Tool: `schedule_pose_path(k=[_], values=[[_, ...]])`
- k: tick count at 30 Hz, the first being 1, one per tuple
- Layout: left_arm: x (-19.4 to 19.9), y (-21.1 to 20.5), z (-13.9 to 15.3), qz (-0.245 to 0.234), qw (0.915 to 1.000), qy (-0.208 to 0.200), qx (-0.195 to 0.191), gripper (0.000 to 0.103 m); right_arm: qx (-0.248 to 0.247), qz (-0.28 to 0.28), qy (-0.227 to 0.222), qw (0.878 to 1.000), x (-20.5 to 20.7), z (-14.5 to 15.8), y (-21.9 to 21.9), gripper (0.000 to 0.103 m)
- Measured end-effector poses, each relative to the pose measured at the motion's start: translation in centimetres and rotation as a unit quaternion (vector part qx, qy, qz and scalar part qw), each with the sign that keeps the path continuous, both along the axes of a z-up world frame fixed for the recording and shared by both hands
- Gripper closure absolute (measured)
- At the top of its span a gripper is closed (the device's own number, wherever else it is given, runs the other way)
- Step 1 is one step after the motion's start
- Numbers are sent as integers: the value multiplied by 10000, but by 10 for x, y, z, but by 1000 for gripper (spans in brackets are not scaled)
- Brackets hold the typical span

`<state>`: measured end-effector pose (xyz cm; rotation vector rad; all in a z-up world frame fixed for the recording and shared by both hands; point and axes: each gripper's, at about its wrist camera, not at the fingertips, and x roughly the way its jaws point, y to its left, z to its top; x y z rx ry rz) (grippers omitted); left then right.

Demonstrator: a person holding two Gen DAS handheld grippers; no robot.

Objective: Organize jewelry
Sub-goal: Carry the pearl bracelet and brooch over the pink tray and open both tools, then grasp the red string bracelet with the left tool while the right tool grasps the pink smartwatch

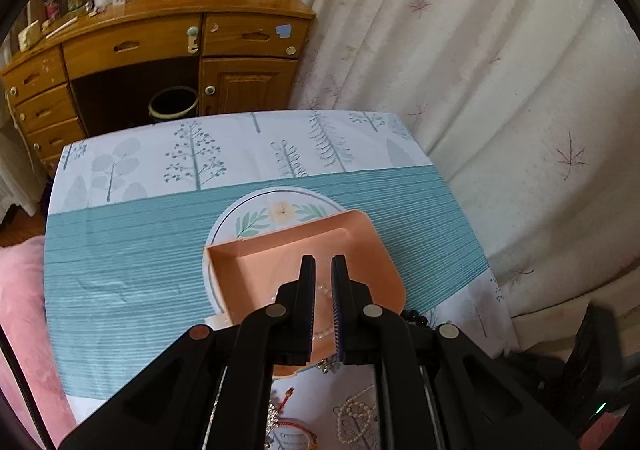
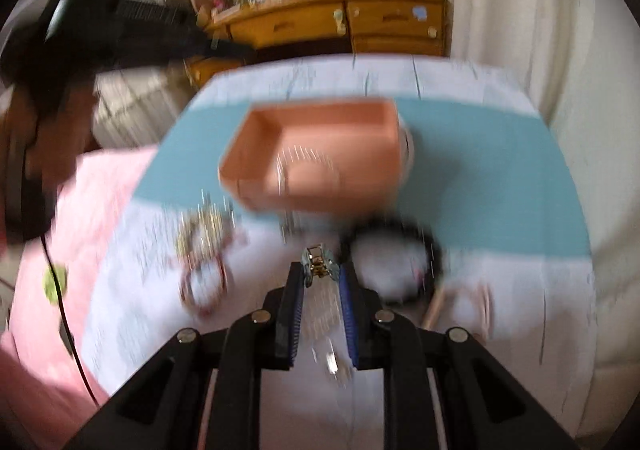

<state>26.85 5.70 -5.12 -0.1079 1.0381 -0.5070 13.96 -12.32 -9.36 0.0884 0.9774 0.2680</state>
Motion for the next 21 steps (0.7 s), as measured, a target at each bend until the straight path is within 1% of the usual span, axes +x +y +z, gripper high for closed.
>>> schedule_pose_path(k=[2, 5, 7, 8, 9, 10, 12, 13, 15, 17, 18, 21], values=[[-1, 4, -4, 62, 9999, 48, 81, 97, 55, -169, -215, 9996, 17, 9, 5, 85], [-2, 10, -10, 194, 9992, 135, 310, 96, 153, -480, -373, 9980, 37, 13, 7, 84], [-4, 16, -14, 274, 9986, 207, 414, 94, 108, -637, -231, 9976, 47, 8, 8, 76], [-6, 19, -16, 317, 9981, 254, 463, 92, 107, -715, -69, 9974, 52, 4, 8, 68], [-8, 22, -18, 351, 9977, 287, 513, 89, 156, -758, -9, 9970, 53, 3, 6, 66], [-11, 26, -20, 414, 9966, 331, 626, 87, 205, -790, 20, 9967, 52, 2, 5, 66], [-15, 30, -24, 508, 9944, 380, 842, 74, 261, -812, 93, 9963, 46, 3, 2, 65], [-19, 33, -26, 565, 9928, 416, 974, 71, 272, -793, 125, 9964, 43, 4, 1, 63], [-25, 37, -29, 646, 9908, 465, 1096, 57, 232, -768, 215, 9965, 34, 4, -2, 48], [-34, 42, -32, 749, 9887, 593, 1156, 54, 189, -763, 296, 9965, 26, 5, -7, 40], [-38, 43, -34, 791, 9878, 680, 1160, 53, 185, -752, 366, 9963, 22, 4, -11, 38], [-53, 46, -44, 962, 9832, 997, 1187, 53, 106, -714, 606, 9955, 13, -1, -24, 36]])
